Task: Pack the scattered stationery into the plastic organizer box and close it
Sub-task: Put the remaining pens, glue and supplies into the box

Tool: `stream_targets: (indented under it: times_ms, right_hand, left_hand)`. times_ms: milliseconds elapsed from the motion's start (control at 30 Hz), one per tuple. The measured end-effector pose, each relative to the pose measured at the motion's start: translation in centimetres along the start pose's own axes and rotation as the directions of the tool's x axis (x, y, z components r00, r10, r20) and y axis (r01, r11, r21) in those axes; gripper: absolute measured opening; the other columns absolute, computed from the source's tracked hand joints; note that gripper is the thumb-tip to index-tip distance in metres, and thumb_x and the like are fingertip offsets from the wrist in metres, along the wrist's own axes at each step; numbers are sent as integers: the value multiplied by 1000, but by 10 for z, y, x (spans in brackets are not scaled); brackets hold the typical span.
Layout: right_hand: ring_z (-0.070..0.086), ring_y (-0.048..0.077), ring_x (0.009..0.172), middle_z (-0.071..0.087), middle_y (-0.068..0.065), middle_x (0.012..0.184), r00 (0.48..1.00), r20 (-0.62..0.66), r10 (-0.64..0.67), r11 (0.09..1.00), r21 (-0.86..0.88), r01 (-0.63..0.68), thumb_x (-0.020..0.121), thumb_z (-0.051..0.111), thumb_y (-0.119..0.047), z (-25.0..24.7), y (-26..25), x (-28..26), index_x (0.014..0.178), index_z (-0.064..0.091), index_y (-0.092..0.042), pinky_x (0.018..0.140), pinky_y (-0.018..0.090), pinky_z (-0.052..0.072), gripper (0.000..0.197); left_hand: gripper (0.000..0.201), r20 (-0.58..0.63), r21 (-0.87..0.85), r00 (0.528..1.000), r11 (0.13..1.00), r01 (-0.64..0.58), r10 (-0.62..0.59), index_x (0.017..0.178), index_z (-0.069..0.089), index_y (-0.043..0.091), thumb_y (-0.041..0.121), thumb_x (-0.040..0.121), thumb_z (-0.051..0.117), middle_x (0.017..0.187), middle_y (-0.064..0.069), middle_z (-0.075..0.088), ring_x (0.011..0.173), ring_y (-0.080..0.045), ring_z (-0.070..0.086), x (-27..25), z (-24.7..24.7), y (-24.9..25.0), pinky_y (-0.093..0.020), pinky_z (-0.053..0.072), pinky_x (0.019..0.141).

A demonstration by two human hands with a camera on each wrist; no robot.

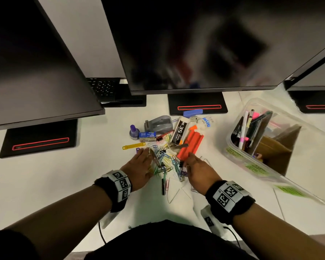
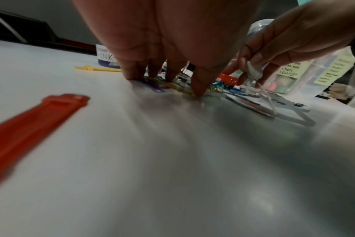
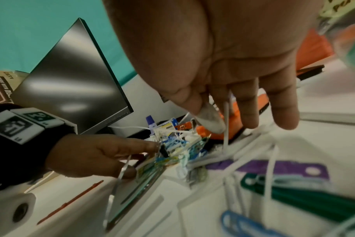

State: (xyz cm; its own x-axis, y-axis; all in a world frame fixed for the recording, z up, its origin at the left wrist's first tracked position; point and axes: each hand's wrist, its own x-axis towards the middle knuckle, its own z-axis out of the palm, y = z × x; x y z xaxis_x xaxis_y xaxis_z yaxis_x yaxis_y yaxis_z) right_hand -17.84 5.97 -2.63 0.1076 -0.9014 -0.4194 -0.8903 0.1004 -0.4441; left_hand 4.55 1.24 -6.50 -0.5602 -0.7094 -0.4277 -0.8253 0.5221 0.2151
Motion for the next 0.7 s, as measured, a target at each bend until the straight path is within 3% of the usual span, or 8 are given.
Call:
stream_targets:
  times_ms: [33,100,133,200,333,400,600,700]
  right_hand:
    - [53,34,118,54,22,129,999,-31,12,1000,6,-11,92,39,-5,-5,1,-2,125,48,-5,93,31,40,34]
    - [61,34,100,64,18,110,993,-116,16,999,44,-11,90,42,-6,-17,2,-8,112,56,-8,82,34,44,26]
    - [62,33,94,66,17,103,986,-167,20,998,66,-9,91,43,-7,-26,3,-12,107,58,-9,78,35,46,22]
    - [64,32,81,68,17,93,958,-284,42,995,97,-15,94,43,-10,-49,2,-20,104,58,-8,72,34,48,18]
    - [67,33,82,70,19,89,830,-541,138,985,167,-55,93,49,-12,-105,8,-38,105,63,-8,74,31,47,18]
    - [65,34,86,69,21,94,764,-613,203,977,176,-119,92,50,-13,-122,23,-44,105,64,-9,76,31,46,19]
    - [63,41,93,68,29,98,721,-521,457,889,233,-395,88,52,-6,-128,76,-52,109,60,-4,71,29,38,23]
    - [63,41,97,67,28,103,722,-489,490,871,237,-431,88,54,-6,-120,84,-56,111,62,-5,75,30,41,24]
  left_hand:
    - [57,-60,10,997,999,-51,52,116,62,-4,27,69,67,119,-26,62,114,-41,60,2,-1,-1,-49,47,95]
    - [50,-137,-113,989,991,-77,61,128,53,3,14,80,60,134,-19,52,127,-35,50,2,-8,0,-41,40,106]
    - [48,-115,-147,993,988,-43,26,134,48,8,12,87,53,140,-13,46,133,-31,43,3,-12,-1,-36,35,111]
    - [42,-106,-165,993,986,25,-43,132,50,15,13,90,46,137,-6,50,128,-25,44,6,-15,-9,-31,37,108]
    - [29,-92,-181,994,983,37,-54,108,66,18,9,88,47,115,-3,62,113,-22,54,8,-21,-21,-32,44,97]
    - [28,-85,-168,995,985,43,-58,106,66,19,10,87,47,113,-2,61,112,-22,53,8,-18,-24,-32,44,97]
    - [37,-96,-163,993,986,46,-63,126,55,20,13,90,49,131,-1,52,124,-20,46,14,-12,-11,-27,38,104]
    - [36,-105,-145,993,989,37,-52,127,54,20,16,91,48,131,-1,51,124,-20,46,16,-17,-4,-28,37,104]
